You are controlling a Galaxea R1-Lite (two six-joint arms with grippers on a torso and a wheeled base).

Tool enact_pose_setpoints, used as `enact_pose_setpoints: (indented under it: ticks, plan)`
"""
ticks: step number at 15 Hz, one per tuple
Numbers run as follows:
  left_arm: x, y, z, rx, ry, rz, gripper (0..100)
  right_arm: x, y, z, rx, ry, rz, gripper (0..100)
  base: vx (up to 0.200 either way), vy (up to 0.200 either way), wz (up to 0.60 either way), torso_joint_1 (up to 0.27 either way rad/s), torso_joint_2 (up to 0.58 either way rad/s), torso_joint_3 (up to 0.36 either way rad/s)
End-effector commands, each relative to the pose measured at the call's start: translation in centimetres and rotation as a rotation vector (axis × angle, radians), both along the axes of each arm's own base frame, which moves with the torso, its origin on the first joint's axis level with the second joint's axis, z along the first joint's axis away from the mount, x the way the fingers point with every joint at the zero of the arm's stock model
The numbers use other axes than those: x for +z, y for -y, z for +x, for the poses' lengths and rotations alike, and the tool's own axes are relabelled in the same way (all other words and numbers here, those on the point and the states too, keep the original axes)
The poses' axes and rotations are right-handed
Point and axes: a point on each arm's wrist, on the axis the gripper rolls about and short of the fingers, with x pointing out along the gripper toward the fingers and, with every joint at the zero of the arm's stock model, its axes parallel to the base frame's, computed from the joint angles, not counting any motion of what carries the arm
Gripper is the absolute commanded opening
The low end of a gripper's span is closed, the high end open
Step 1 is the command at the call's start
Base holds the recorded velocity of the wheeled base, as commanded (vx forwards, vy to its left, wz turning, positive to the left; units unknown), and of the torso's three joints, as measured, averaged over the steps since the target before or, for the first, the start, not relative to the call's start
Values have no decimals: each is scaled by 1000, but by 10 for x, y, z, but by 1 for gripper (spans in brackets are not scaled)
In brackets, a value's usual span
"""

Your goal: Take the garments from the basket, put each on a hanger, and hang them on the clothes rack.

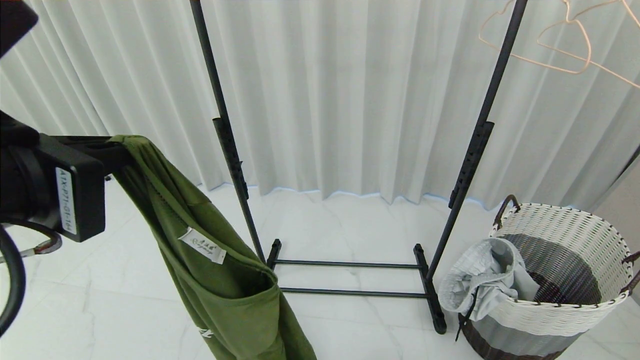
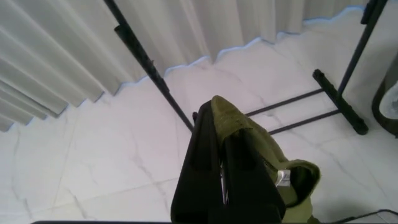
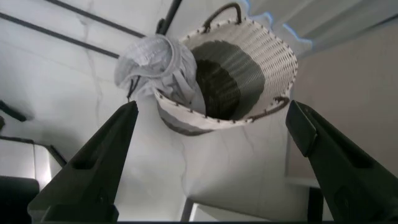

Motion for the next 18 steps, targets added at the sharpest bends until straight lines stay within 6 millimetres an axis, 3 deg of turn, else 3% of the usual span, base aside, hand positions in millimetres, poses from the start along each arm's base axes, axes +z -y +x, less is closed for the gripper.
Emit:
enact_pose_setpoints:
  ticks: [1, 10, 18]
  plan:
    - [3, -7, -2, 25, 15, -15, 0, -6, 4, -8, -14, 6, 0, 100, 0, 0, 0, 0, 0, 0]
    - [6, -13, 4, 85, 45, -47, 0, -15, 8, -8, -53, 45, 32, 100, 0, 0, 0, 2, -11, -4]
    - [7, -14, 3, 84, 50, -36, 0, -16, 7, -7, -69, 42, 74, 100, 0, 0, 0, 127, -394, -274]
